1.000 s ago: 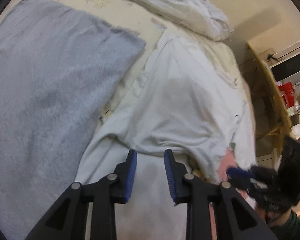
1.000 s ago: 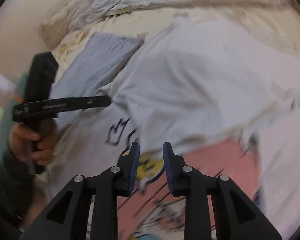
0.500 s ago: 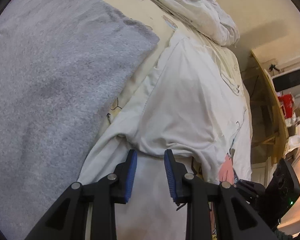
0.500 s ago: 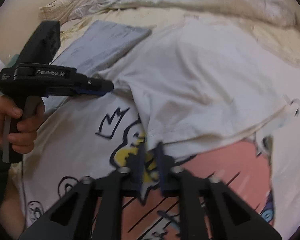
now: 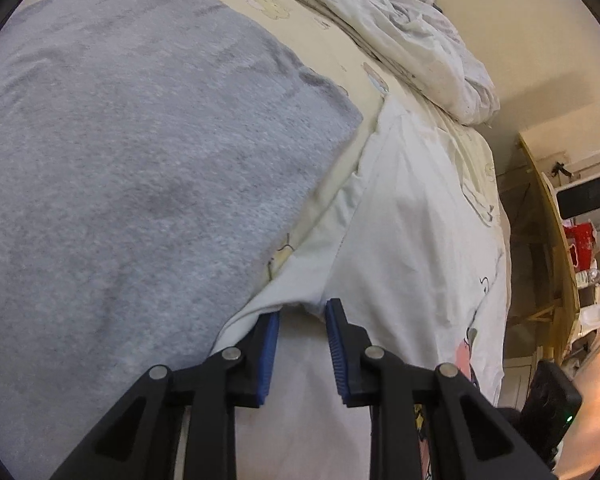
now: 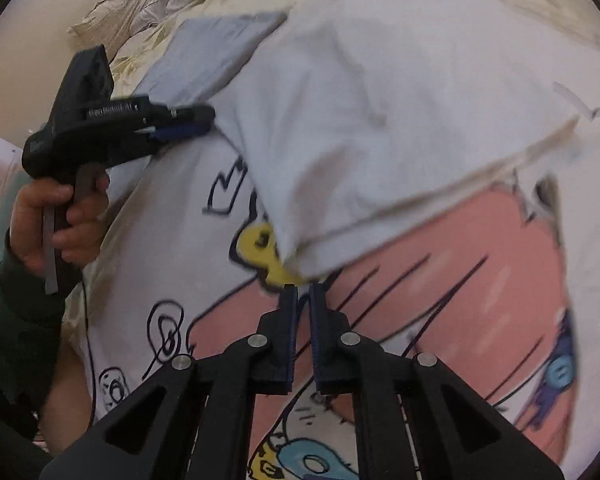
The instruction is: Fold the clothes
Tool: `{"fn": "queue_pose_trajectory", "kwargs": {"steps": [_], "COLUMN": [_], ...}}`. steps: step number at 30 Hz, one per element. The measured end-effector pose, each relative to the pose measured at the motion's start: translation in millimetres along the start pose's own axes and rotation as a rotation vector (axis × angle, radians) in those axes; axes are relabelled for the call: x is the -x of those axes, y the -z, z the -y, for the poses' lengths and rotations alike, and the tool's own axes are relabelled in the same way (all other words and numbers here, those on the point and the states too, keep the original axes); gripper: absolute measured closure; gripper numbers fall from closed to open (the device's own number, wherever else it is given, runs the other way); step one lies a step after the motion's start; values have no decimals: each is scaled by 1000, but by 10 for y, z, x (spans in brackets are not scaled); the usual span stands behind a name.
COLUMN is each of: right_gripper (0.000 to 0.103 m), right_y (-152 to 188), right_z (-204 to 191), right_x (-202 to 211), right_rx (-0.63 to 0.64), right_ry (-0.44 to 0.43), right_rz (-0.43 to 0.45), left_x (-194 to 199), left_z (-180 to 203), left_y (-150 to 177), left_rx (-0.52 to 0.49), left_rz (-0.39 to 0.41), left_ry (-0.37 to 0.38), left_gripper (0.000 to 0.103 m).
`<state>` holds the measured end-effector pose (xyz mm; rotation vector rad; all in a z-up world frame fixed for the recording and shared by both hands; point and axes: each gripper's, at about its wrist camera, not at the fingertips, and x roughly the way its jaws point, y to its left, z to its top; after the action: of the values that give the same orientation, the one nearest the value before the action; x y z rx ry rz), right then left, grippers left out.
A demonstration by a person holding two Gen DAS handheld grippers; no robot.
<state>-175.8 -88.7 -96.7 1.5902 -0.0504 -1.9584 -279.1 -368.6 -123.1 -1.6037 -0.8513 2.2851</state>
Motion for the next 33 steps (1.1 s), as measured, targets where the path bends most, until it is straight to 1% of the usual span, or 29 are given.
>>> {"fn": "queue_pose_trajectory", "kwargs": {"steps": [2,3,5,7,8,9,10,11,12,13,15,16,17,18,19,20,21,22,23,24,25,26,27,28,29,30,31,32,33], "right_gripper": [94,94,94,94,94,94,94,94,94,94,94,98,98,98,98,98,98,98,98,98,96,96,95,85,78,72,72,72,71], "right_y": [66,73,57,-40,-113,-225,-292,-354,-417,-477,-484,-457,-430,-385,-340,-295,-250,-204,-131,-55,100,250,400,534,693,829,963,1075,1183], "right_z": [16,8,-24,-48,-56,-43,-27,4,35,66,102,117,131,131,132,132,132,133,145,155,144,116,88,70,58,59,61,88,114], "right_x": [45,99,287,356,388,369,333,227,121,15,-179,-248,-312,-274,-236,-197,-159,-120,-60,3,160,296,431,520,600,641,680,676,670], "right_rx": [1,13,54,72,76,64,57,47,36,26,17,39,60,72,85,97,109,121,116,112,111,117,122,124,122,110,98,71,44], "right_ry": [-14,1,42,42,40,13,7,2,-4,-9,-3,37,77,98,120,142,164,185,194,203,201,204,208,220,237,256,275,284,293], "right_rz": [3,19,92,162,202,229,238,229,221,211,152,131,111,104,97,90,83,75,55,37,43,60,76,88,103,115,126,131,135], "left_x": [92,139,235,328,392,460,557,642,651,600,314,161,-43,-204,-330,-431,-368,-306,-228,-143,-56,25,88,151,204,192,175,128,98], "left_z": [3,3,28,140,225,317,456,592,704,742,843,890,912,871,740,620,567,556,566,572,588,604,655,706,764,865,977,1150,1243], "left_y": [0,0,15,69,108,149,203,251,259,246,201,181,177,175,181,189,201,206,222,256,320,440,610,780,952,1137,1332,1572,1703], "left_rx": [18,30,61,50,22,-9,-61,-110,-141,-150,-191,-214,-246,-259,-252,-246,-241,-235,-229,-222,-218,-220,-232,-244,-257,-283,-316,-384,-433], "left_rz": [33,48,92,131,168,211,294,372,419,417,355,323,283,244,214,192,217,215,211,200,177,143,123,102,80,51,23,-1,-7], "left_ry": [-15,-15,-11,-40,-94,-150,-219,-272,-220,-159,-79,-55,-130,-195,-249,-294,-292,-344,-375,-373,-346,-303,-275,-246,-221,-212,-209,-236,-267], "left_gripper": [77,77,77,77,77,77,77,74,73,71,71,71,71,71,74,86,95,95,95,90,86,76,69,65,55,50,50,50,50]}}
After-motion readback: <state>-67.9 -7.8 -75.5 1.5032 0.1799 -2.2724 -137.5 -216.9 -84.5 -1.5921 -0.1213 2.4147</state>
